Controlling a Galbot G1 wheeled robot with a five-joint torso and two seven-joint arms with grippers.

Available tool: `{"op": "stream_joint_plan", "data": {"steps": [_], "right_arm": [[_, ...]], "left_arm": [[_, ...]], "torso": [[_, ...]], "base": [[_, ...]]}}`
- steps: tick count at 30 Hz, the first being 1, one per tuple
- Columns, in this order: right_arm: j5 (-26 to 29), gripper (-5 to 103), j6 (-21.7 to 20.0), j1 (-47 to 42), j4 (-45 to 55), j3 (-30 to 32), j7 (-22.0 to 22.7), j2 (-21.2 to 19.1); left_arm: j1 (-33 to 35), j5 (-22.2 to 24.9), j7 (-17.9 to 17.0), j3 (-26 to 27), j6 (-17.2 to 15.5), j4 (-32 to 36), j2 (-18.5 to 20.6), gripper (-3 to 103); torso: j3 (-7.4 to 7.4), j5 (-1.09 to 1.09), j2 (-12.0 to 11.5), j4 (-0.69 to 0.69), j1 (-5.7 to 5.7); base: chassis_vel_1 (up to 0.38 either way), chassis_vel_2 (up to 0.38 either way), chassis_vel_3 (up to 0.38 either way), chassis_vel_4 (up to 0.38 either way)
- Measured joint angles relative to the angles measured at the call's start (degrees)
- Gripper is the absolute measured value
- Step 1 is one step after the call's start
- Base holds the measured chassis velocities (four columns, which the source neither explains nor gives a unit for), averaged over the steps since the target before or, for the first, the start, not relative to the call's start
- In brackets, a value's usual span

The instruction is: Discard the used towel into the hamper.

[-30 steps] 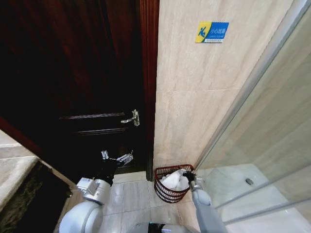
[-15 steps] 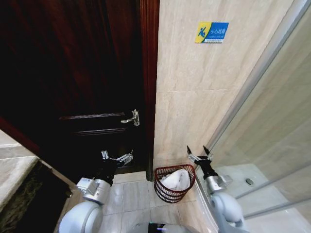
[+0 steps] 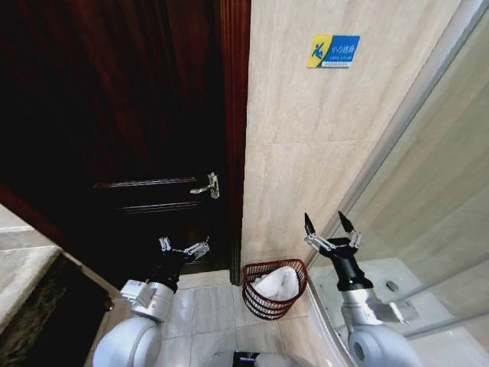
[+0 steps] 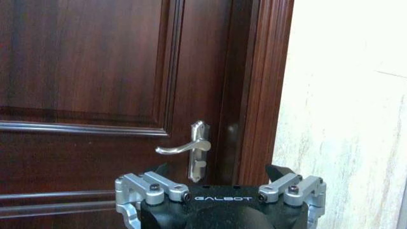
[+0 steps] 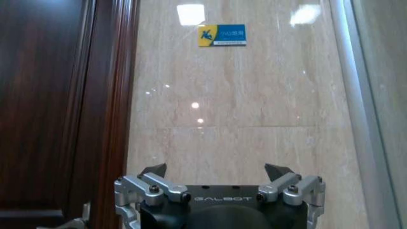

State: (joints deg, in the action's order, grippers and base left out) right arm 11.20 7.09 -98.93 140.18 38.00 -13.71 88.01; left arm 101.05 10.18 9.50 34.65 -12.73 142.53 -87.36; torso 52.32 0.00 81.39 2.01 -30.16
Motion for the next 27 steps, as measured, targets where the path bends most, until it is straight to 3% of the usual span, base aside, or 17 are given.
{"op": "stream_joint_plan", "data": {"steps": [15,27], "right_arm": [[0.1,100,1.2,0.4,-0.5,-0.4,-0.5,1.0],[0.2,100,3.6,-0.7,-1.2,0.7,-0.6,1.1]], "left_arm": [[0.0,0.0,0.0,0.0,0.0,0.0,0.0,100],[0.0,0.0,0.0,0.0,0.0,0.0,0.0,100]], "torso": [[0.01,0.0,0.0,0.0,-0.02],[0.0,0.0,0.0,-0.01,0.0]], "base": [[0.011,-0.005,-0.011,0.013],[0.107,-0.11,-0.106,0.102]]}}
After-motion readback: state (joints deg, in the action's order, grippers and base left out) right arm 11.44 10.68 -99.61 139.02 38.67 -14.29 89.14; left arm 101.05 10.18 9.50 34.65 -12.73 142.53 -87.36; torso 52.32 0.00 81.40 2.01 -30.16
